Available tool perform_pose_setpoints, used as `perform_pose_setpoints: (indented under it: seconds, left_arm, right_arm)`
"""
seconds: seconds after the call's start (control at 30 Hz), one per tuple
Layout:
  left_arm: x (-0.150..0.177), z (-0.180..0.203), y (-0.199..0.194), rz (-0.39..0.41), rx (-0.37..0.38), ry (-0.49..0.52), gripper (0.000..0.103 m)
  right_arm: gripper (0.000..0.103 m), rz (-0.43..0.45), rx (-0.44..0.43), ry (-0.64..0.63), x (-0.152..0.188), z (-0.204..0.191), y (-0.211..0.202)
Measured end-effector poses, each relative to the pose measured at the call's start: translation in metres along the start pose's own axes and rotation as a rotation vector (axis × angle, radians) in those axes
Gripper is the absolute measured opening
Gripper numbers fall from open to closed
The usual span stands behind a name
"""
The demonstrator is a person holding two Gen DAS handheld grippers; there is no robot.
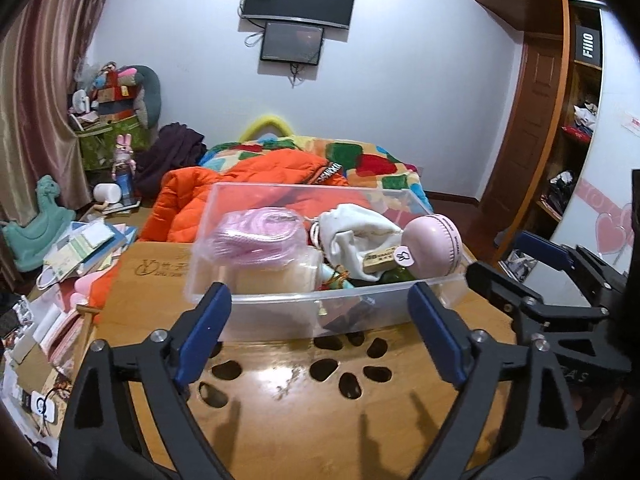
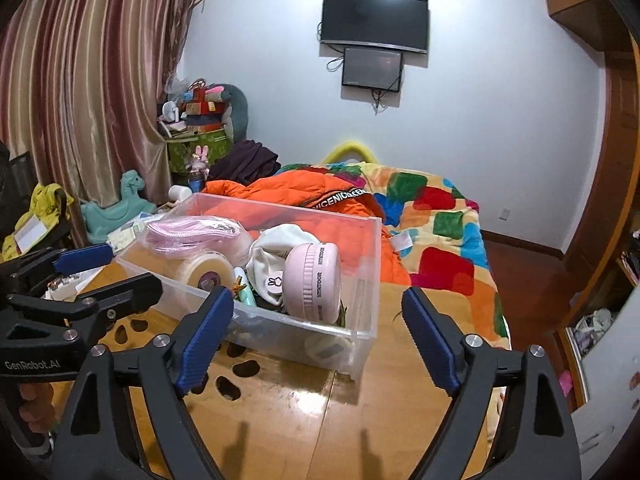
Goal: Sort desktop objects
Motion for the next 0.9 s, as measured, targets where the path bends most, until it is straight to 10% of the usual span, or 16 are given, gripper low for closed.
perform_pose_setpoints:
  seconds: [0.17,0.9]
  left_arm:
    - [0.006,-0.008,-0.015,0.011,-0.043,0.019,0.092]
    - [0.039,0.002,-0.056,0.048,-0.08,0.093,0.092]
  right_arm:
    - [0.1,0.025,-0.03,0.063,0.005,-0.007,-0.018]
    - [0.101,-0.007,-0.014,0.117,0.056,-0.021,-0.054]
Point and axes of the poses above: each gripper's, at about its wrist camera, not at the fingertips, and y roughly the way its jaws point, z to its right, x to its underside, the point moved 10 cm from there along y, roughly the way its jaws point, and after that the axes turned 5 degrees about -y, right-handed, at the moved point
